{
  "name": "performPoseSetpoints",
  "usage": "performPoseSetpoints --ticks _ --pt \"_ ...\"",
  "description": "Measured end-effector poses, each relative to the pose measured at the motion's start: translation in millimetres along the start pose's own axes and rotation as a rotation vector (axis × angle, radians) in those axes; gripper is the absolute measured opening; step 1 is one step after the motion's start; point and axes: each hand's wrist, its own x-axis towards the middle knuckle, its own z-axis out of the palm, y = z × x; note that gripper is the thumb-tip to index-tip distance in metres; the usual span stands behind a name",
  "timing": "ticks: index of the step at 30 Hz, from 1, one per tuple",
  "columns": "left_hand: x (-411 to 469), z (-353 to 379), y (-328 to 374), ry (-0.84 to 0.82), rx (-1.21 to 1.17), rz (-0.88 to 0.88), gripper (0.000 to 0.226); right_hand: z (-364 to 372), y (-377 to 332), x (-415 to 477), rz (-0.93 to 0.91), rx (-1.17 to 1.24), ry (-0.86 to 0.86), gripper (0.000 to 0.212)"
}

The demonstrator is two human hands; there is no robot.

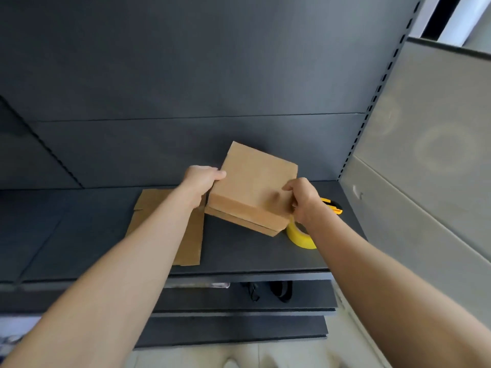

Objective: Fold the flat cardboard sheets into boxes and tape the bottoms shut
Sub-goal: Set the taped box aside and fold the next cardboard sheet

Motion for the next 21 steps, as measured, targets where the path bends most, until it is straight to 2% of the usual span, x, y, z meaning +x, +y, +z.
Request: performPoseSetpoints --ticks 4,7,12,15,21 --pt "-16.6 -1.7 -21.4 0.033 0.03 0.005 0.044 0.9 1.2 -2.6 -0.073 0.005 -0.041 0.026" --pt "-27.5 -6.9 -35.1 0.103 -0.082 -0.038 0.049 9.4 -0.2 -5.5 -0.13 -0.037 -0.112 0.016" --pt "-34.0 -26.0 -54.7 0.188 -0.324 -0.114 0.027 32.9 3.4 -10.6 -0.13 -0.051 -0.249 0.005" --pt "-30.7 -47.2 -64.6 0.291 -0.393 -0.107 0.023 58.1 7.5 -14.9 -0.135 -0.081 -0.316 0.011" --pt "-17.1 -120.9 -89.4 0.478 -0.453 -0.076 0.041 142.8 19.6 -31.2 -0.157 -0.167 -0.422 0.035"
